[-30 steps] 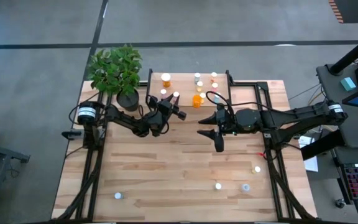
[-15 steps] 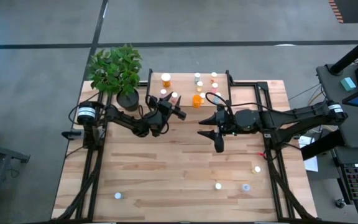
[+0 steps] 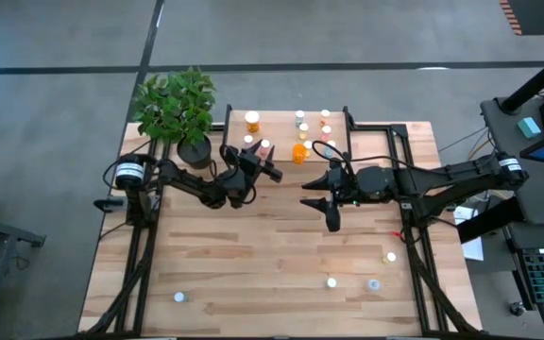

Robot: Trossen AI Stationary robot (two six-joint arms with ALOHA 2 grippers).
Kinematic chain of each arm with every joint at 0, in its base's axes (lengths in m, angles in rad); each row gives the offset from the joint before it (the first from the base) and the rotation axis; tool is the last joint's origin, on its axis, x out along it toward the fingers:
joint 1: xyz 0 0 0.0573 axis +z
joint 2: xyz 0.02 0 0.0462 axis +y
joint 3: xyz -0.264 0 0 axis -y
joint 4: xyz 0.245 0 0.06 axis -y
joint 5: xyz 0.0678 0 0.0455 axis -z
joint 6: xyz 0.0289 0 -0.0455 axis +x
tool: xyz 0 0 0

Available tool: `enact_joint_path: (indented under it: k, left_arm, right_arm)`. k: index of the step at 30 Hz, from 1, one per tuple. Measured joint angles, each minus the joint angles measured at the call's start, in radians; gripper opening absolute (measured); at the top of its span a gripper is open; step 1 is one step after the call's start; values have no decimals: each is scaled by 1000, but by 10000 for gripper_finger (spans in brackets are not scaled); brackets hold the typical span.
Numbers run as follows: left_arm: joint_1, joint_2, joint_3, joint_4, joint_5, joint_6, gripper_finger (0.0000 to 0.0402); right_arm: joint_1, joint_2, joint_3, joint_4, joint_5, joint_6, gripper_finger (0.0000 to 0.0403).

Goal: Pick and place medicine bottles onto shelf by color
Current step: Put the red pill bottle on the shelf, then adjust the bottom orange pill bottle

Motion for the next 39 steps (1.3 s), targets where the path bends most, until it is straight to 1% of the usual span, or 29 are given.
enact_joint_path:
  k: [6, 11, 16, 23, 27, 29, 30, 33, 35, 39]
  left_arm:
    - [0, -2, 9, -1, -2, 35, 183]
    - [0, -33, 8, -1, -3, 44, 183]
    - [0, -63, 7, 0, -6, 107, 183]
    - [0, -99, 5, -2, -7, 112, 183]
    - [-28, -137, 5, -1, -7, 113, 183]
    - [-57, -170, 5, -2, 1, 122, 183]
    - [-74, -190, 5, -1, 10, 151, 183]
    - [-142, -247, 5, -1, 61, 305, 183]
    - [-192, -280, 5, 1, 82, 386, 183]
    - [-293, -356, -3, -13, 88, 528, 183]
  right_arm:
    - [0, 0, 0, -1, 0, 0, 192]
    - [0, 0, 0, -1, 0, 0, 192]
    - [0, 0, 0, 0, 0, 0, 192]
    - [0, 0, -1, -7, 0, -2, 192]
    - [0, 0, -1, -64, 2, -65, 192]
    - [0, 0, 12, -127, 33, -96, 192]
    - [0, 0, 26, -171, 64, -118, 192]
    - [-7, 0, 78, -297, 176, -160, 191]
    - [-18, 9, 115, -358, 197, -207, 191]
    - [-50, 62, 205, -443, 198, -286, 191]
